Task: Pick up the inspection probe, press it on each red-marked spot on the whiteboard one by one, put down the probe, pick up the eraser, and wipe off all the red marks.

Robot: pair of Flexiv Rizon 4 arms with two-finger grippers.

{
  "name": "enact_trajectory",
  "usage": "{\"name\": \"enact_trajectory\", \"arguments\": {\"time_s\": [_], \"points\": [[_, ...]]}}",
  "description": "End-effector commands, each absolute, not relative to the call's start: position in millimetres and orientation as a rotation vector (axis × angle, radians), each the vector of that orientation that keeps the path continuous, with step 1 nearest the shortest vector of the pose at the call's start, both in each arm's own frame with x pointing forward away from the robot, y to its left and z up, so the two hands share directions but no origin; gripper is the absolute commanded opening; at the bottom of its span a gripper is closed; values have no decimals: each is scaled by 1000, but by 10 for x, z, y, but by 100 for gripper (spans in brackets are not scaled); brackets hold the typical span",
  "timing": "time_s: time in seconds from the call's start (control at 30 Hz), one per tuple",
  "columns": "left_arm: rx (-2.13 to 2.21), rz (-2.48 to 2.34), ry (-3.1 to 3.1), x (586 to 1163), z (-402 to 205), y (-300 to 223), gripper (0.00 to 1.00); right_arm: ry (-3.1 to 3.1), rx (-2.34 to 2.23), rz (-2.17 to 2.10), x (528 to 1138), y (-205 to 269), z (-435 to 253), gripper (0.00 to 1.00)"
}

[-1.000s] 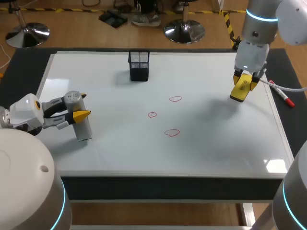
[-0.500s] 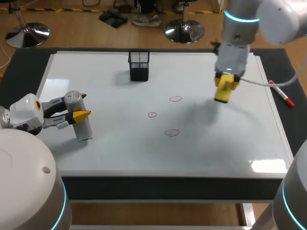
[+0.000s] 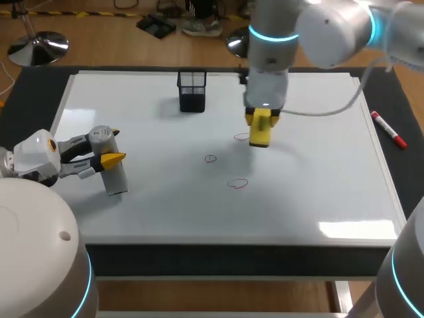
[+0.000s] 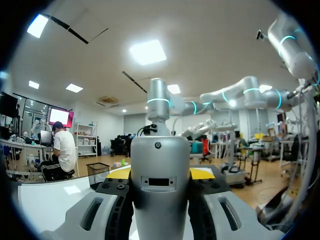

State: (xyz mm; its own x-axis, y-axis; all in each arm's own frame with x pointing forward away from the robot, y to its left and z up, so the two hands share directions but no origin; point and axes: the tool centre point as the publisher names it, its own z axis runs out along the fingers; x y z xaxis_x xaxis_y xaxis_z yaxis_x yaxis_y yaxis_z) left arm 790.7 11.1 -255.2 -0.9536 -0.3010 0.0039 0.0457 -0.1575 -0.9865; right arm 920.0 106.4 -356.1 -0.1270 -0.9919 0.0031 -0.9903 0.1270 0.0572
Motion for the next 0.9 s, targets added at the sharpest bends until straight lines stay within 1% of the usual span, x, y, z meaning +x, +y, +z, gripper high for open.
{"name": "enact_trajectory", "arguments": {"time_s": [0.03, 0.27, 0.63, 0.9], "points": [[-293, -2210, 1871, 7901, -2537, 114, 0, -2244, 2034, 25, 9198, 1435, -3658, 0], [-293, -2210, 1871, 7901, -2537, 114, 0, -2185, 2087, 6, 9132, 1804, -3813, 0], [-293, -2210, 1871, 7901, -2537, 114, 0, -2166, 2132, 20, 9126, 2158, -3878, 0], [-293, -2210, 1871, 7901, -2537, 114, 0, -2160, 2153, 27, 9050, 2331, -3966, 0]]}}
